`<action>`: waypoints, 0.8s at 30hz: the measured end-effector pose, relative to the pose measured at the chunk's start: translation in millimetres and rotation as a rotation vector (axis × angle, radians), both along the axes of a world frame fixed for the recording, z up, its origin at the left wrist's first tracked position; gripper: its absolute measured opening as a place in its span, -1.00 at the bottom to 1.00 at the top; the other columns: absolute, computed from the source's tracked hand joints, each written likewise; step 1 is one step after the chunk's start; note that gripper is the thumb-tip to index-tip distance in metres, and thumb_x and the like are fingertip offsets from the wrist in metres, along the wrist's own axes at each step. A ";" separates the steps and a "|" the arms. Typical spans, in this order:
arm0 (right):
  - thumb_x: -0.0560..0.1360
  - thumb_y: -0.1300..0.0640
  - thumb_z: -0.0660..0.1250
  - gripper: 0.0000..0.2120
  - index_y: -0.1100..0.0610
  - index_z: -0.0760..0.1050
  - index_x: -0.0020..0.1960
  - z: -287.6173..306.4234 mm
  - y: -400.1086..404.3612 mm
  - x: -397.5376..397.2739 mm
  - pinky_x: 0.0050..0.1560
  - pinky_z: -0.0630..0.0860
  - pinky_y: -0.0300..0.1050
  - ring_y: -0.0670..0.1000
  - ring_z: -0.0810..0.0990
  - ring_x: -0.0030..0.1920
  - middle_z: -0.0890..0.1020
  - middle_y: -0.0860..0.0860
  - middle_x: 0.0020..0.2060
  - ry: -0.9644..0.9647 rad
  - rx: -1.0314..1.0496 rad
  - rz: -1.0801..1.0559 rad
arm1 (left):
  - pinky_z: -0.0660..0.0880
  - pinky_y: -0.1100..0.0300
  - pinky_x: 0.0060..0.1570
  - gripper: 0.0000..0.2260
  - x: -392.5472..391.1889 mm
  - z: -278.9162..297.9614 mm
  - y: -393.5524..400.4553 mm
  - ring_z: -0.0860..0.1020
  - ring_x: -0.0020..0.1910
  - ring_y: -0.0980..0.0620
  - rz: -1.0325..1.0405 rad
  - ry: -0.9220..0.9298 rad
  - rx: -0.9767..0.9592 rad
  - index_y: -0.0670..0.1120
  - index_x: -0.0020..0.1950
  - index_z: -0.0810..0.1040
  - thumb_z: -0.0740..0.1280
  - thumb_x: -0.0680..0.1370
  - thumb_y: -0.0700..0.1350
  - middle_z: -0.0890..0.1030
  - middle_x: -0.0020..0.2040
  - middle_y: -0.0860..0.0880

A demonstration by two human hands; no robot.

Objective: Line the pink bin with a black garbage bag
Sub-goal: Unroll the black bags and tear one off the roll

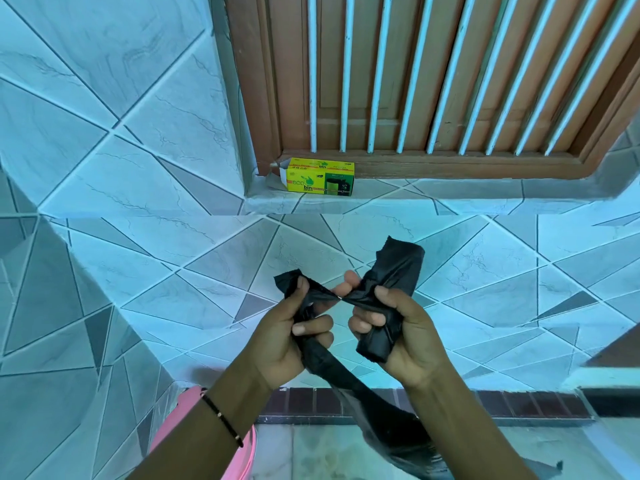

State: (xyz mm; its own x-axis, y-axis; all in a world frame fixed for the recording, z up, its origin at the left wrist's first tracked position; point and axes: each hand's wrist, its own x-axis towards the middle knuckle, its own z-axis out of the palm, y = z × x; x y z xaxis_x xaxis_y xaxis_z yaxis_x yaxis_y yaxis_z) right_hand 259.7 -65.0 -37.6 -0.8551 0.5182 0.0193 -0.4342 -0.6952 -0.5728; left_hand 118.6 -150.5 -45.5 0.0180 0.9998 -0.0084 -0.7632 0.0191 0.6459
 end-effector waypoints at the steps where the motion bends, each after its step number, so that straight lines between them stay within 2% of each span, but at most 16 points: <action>1: 0.23 0.15 0.49 -0.71 0.27 0.64 -0.10 2.2 0.9 1.2 -0.45 0.45 -0.23 -0.11 0.42 -0.58 0.69 0.15 -0.19 -0.006 0.048 0.054 | 0.30 0.38 -0.47 -0.68 1.1 1.2 -0.5 0.25 -0.62 0.20 0.002 0.000 -0.010 -0.05 -0.11 0.66 0.49 0.30 0.14 0.64 -0.23 0.11; 3: 0.28 0.10 0.51 -0.77 0.20 0.55 -0.19 7.1 2.5 3.0 -0.49 0.42 -0.22 -0.09 0.42 -0.63 0.63 0.09 -0.38 -0.023 0.135 0.163 | 0.37 0.34 -0.50 -0.72 0.1 2.4 -1.8 0.31 -0.63 0.22 0.006 -0.006 -0.034 -0.05 -0.24 0.64 0.54 0.24 0.12 0.51 -0.31 0.07; 6: 0.33 0.06 0.50 -0.65 0.16 0.33 -0.28 16.5 5.5 2.4 -0.53 0.28 -0.24 -0.02 0.28 -0.68 0.38 0.06 -0.58 -0.217 0.317 0.136 | 0.36 0.33 -0.45 -0.73 -2.6 9.3 -4.9 0.29 -0.60 0.22 -0.031 0.076 -0.004 -0.05 -0.29 0.47 0.41 0.41 0.11 0.48 -0.37 0.07; 7: 0.36 0.07 0.47 -0.67 0.15 0.32 -0.33 18.0 6.8 2.3 -0.54 0.24 -0.24 -0.01 0.23 -0.69 0.32 0.06 -0.61 -0.318 0.413 0.073 | 0.31 0.33 -0.45 -0.71 -2.2 13.7 -6.7 0.25 -0.60 0.21 -0.019 0.185 -0.037 -0.05 -0.30 0.42 0.35 0.47 0.12 0.45 -0.40 0.08; 10: 0.42 0.10 0.43 -0.65 0.16 0.33 -0.41 23.5 4.8 0.1 -0.55 0.22 -0.22 0.00 0.21 -0.67 0.30 0.06 -0.64 -0.585 0.732 -0.063 | 0.24 0.33 -0.46 -0.65 1.1 19.1 -8.8 0.17 -0.58 0.16 0.063 0.697 -0.187 -0.10 -0.31 0.36 0.11 0.61 0.04 0.41 -0.51 0.08; 12: 0.43 0.11 0.43 -0.65 0.15 0.36 -0.42 21.8 0.3 -2.7 -0.53 0.25 -0.19 0.00 0.22 -0.67 0.32 0.02 -0.66 -0.714 0.901 -0.081 | 0.20 0.32 -0.49 -0.69 5.3 18.3 -6.7 0.17 -0.59 0.15 0.092 0.900 -0.251 -0.11 -0.28 0.36 0.08 0.64 -0.09 0.42 -0.54 0.08; 16: 0.42 0.11 0.40 -0.70 0.32 0.40 -0.30 14.8 -2.7 -9.2 -0.39 0.36 -0.04 -0.08 0.24 -0.62 0.30 -0.09 -0.64 -0.863 1.136 -0.085 | 0.12 0.31 -0.49 -0.71 7.5 6.8 -2.8 0.17 -0.55 0.14 0.062 0.967 -0.319 -0.11 -0.25 0.36 0.00 0.60 -0.33 0.35 -0.59 0.10; 19: 0.38 0.09 0.38 -0.73 0.24 0.39 -0.34 15.0 -2.8 -10.8 -0.37 0.46 0.09 -0.06 0.26 -0.58 0.30 -0.10 -0.63 -0.903 1.220 -0.064 | 0.11 0.28 -0.44 -0.71 5.7 2.6 -4.7 0.16 -0.50 0.12 0.027 1.015 -0.290 -0.10 -0.26 0.33 -0.02 0.57 -0.35 0.34 -0.58 0.12; 20: 0.38 0.10 0.38 -0.74 0.23 0.40 -0.33 17.0 -2.7 -10.2 -0.39 0.46 0.09 -0.04 0.27 -0.59 0.31 -0.10 -0.63 -0.903 1.212 -0.057 | 0.13 0.29 -0.44 -0.71 5.5 3.2 -5.8 0.17 -0.50 0.13 0.034 1.038 -0.282 -0.09 -0.27 0.33 0.00 0.57 -0.34 0.34 -0.58 0.12; 24: 0.39 0.19 0.43 -0.86 0.18 0.46 -0.24 30.4 -0.1 -3.7 -0.53 0.35 -0.22 0.02 0.36 -0.59 0.42 -0.02 -0.53 -0.849 1.176 0.061 | 0.18 0.37 -0.49 -0.67 4.9 11.8 -7.3 0.21 -0.58 0.18 0.156 1.111 -0.259 -0.07 -0.35 0.35 0.07 0.59 -0.30 0.37 -0.62 0.11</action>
